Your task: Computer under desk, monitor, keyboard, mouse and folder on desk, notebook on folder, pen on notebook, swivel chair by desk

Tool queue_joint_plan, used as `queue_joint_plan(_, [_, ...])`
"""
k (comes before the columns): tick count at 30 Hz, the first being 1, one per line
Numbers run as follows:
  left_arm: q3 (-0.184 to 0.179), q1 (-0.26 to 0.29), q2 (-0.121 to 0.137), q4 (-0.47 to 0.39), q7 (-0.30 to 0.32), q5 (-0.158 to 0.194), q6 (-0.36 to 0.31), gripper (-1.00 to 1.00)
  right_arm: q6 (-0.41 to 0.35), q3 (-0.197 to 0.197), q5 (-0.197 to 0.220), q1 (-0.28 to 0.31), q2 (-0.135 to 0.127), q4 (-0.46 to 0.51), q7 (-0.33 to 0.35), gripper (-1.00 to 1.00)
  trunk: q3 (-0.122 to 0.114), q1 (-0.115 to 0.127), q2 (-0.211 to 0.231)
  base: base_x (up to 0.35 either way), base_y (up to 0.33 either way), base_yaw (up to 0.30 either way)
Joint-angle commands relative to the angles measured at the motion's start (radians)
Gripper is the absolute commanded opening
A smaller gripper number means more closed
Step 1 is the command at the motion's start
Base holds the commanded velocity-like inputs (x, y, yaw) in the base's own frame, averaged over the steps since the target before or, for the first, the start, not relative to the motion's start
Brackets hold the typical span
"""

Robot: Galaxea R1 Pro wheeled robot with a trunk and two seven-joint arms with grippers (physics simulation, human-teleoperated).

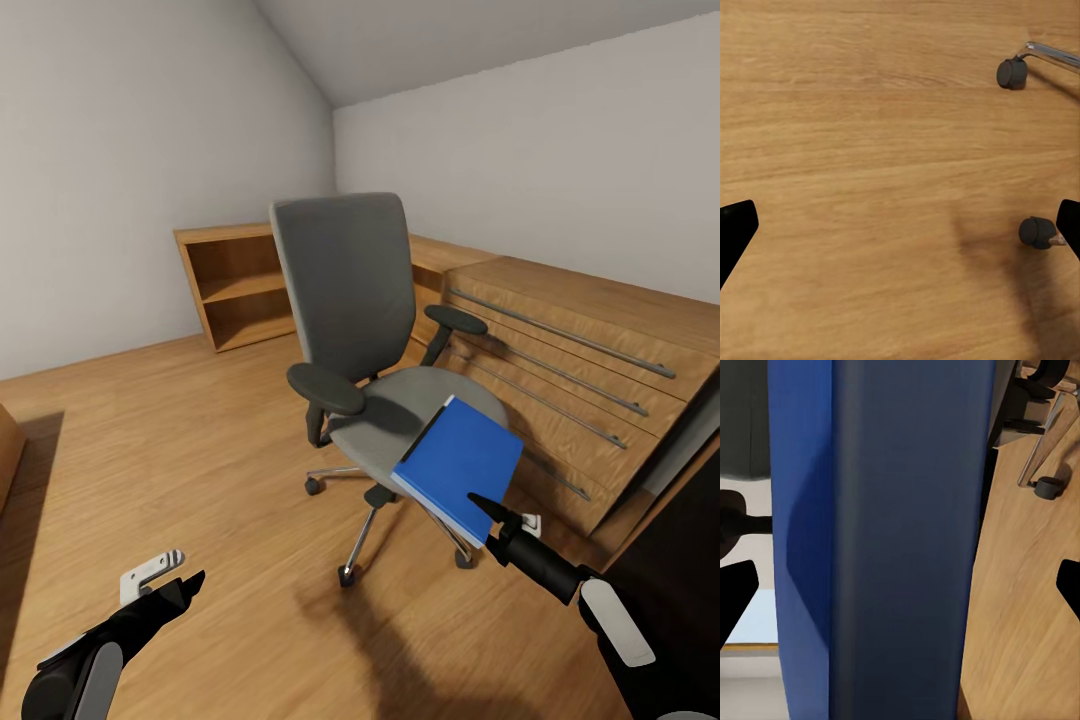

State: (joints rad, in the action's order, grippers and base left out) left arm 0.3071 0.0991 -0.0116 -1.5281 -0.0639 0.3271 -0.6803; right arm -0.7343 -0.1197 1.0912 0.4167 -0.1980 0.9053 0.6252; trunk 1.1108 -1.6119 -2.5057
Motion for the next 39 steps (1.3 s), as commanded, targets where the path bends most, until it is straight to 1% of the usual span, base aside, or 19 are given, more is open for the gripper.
queue_joint_plan(1, [0.001,0.001,-0.001,-0.001,-0.007,0.01,-0.005,1.0,-0.007,-0.002,0.003,0.001,0.0,0.0,0.001,1.0,0.001,0.0,0.0,0.0,0.0,0.0])
queue_joint_plan(9, [0.001,0.001,-0.001,-0.001,-0.007,0.011,-0.005,1.0,-0.007,-0.002,0.003,0.001,0.0,0.0,0.001,1.0,0.001,0.0,0.0,0.0,0.0,0.0])
queue_joint_plan(15, [0.001,0.001,-0.001,-0.001,-0.007,0.01,-0.005,1.0,-0.007,-0.002,0.003,0.001,0.0,0.0,0.001,1.0,-0.022,0.003,0.001,0.0,0.0,0.0])
queue_joint_plan(33, [0.001,0.001,-0.001,-0.001,-0.007,0.012,-0.005,1.0,-0.007,-0.002,0.003,0.001,0.0,0.0,0.001,1.0,-0.022,0.003,0.001,0.0,0.0,0.0])
queue_joint_plan(34, [0.001,0.001,-0.001,-0.001,-0.007,0.012,-0.005,1.0,-0.007,-0.002,0.003,0.001,0.0,0.0,0.001,-1.0,-0.022,0.003,0.001,0.0,0.0,0.0])
queue_joint_plan(39, [0.001,0.001,-0.001,-0.001,-0.007,0.012,-0.005,1.0,-0.009,-0.002,0.003,0.001,0.0,0.0,0.001,-1.0,-0.022,0.003,0.001,0.0,0.0,0.0])
